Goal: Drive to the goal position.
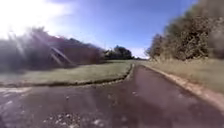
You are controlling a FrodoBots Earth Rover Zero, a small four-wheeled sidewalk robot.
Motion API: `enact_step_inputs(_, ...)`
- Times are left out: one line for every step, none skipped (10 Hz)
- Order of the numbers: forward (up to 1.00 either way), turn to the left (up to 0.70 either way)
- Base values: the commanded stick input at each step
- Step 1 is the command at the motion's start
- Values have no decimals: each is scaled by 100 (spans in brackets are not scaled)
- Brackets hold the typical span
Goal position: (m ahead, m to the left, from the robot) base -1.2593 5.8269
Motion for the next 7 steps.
enact_step_inputs(85,34)
enact_step_inputs(85,34)
enact_step_inputs(85,34)
enact_step_inputs(85,34)
enact_step_inputs(85,34)
enact_step_inputs(85,34)
enact_step_inputs(85,34)
